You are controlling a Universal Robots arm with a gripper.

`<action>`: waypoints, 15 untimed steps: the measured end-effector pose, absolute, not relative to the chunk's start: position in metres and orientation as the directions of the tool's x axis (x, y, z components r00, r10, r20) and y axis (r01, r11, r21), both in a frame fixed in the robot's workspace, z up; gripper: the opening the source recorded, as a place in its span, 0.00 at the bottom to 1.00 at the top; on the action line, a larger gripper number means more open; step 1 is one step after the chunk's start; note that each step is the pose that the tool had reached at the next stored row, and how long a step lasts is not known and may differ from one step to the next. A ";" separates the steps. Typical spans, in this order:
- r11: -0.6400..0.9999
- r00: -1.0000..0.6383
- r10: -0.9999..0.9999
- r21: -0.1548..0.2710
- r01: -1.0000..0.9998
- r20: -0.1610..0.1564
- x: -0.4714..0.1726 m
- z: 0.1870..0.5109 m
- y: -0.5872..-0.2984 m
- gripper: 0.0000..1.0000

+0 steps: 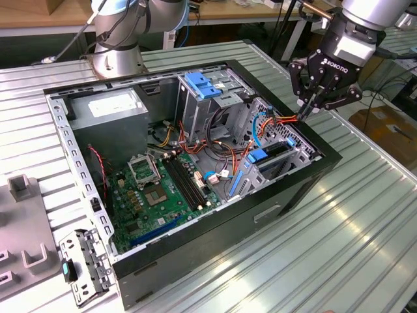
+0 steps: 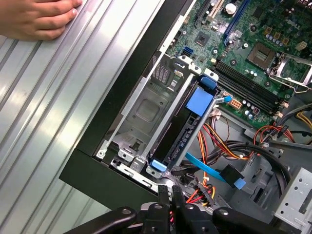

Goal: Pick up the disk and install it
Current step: 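Insert the first disk wire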

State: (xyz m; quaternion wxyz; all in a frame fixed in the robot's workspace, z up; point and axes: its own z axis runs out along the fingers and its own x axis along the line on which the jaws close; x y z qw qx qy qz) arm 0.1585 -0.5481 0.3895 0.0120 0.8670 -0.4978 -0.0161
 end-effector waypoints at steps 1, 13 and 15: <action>-0.504 0.504 -0.864 0.037 -0.863 -0.016 0.159 0.390 -0.548 0.18; -0.509 0.509 -0.861 0.037 -0.860 -0.016 0.159 0.390 -0.548 0.31; -0.535 0.534 -0.845 0.037 -0.844 -0.016 0.160 0.390 -0.548 0.31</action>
